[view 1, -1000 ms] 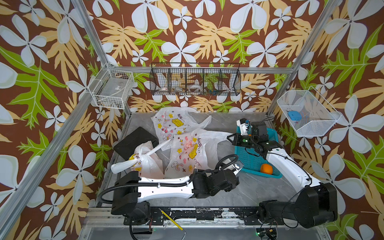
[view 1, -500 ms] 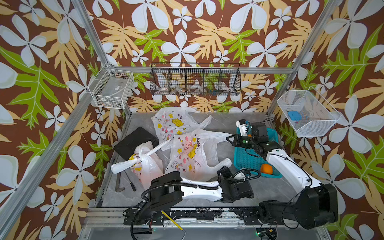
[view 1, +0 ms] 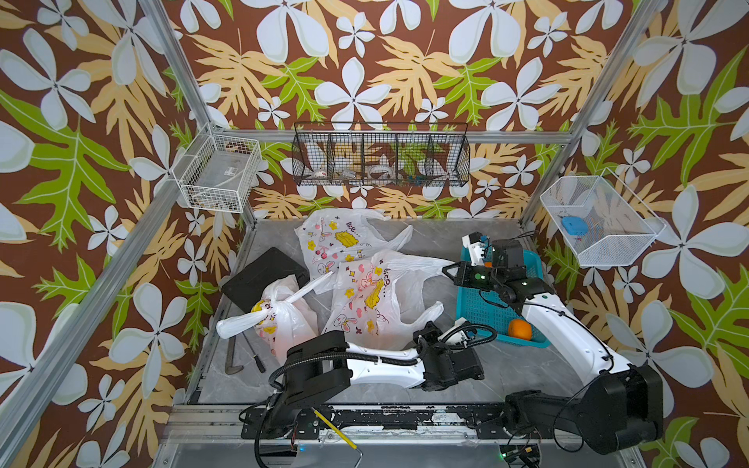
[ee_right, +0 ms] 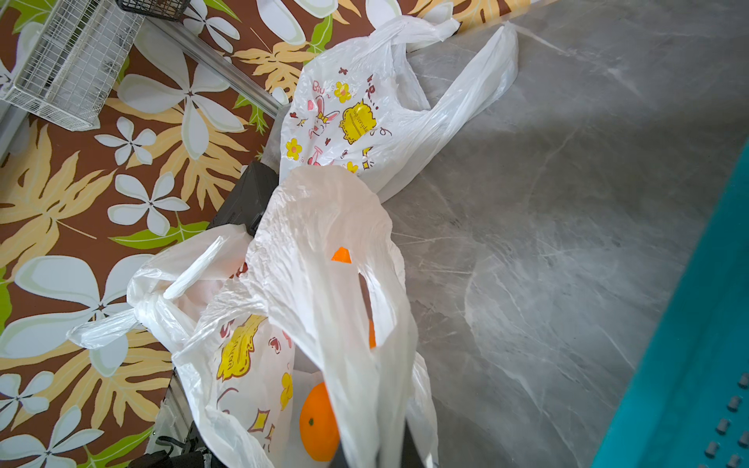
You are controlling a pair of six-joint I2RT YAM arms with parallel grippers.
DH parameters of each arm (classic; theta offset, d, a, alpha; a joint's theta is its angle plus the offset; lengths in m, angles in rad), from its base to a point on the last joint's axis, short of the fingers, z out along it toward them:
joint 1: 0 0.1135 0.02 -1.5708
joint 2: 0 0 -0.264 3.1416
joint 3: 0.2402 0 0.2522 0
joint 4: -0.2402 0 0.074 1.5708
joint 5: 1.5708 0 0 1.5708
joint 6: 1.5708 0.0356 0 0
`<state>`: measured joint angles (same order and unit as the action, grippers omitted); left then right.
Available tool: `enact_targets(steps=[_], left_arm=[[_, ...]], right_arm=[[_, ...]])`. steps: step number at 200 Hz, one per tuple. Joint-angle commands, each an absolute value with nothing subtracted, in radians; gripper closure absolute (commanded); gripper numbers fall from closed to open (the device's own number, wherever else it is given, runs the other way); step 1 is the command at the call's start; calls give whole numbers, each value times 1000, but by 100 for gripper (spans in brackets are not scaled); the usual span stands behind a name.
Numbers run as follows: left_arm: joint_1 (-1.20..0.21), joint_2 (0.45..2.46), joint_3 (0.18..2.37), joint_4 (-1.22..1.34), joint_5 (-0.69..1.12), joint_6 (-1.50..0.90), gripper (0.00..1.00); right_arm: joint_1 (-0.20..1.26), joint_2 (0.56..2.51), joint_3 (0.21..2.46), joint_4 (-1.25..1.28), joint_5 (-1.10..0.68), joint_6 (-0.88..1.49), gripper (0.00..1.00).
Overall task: Place the oranges into plastic bags & tie knots
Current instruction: Adjust the plastic bag at the center of the board.
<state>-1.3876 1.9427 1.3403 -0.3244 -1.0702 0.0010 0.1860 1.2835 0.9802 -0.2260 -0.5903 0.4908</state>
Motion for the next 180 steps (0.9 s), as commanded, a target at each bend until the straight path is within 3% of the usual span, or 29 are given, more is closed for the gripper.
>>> enact_targets(steps=[1,44,86,131,180], left_arm=[[-1385,1889,1303,-224,-1073,34,100],[-1377,1648,1154,-33,-985,100,100],[-1315,1293,1013,108,-817,162,100],[-1088,898,870,210,-455,99,100],[-796,755,741,337,-41,-122,100]], right_arm=[[186,1273,998,-230,-581,483,100],[186,1253,1042,-253,-589,486,100],[186,1200,1133,-285,-597,507,100],[186,1124,1213,-309,-547,537,100],[186,1072,1213,-300,-534,569,100]])
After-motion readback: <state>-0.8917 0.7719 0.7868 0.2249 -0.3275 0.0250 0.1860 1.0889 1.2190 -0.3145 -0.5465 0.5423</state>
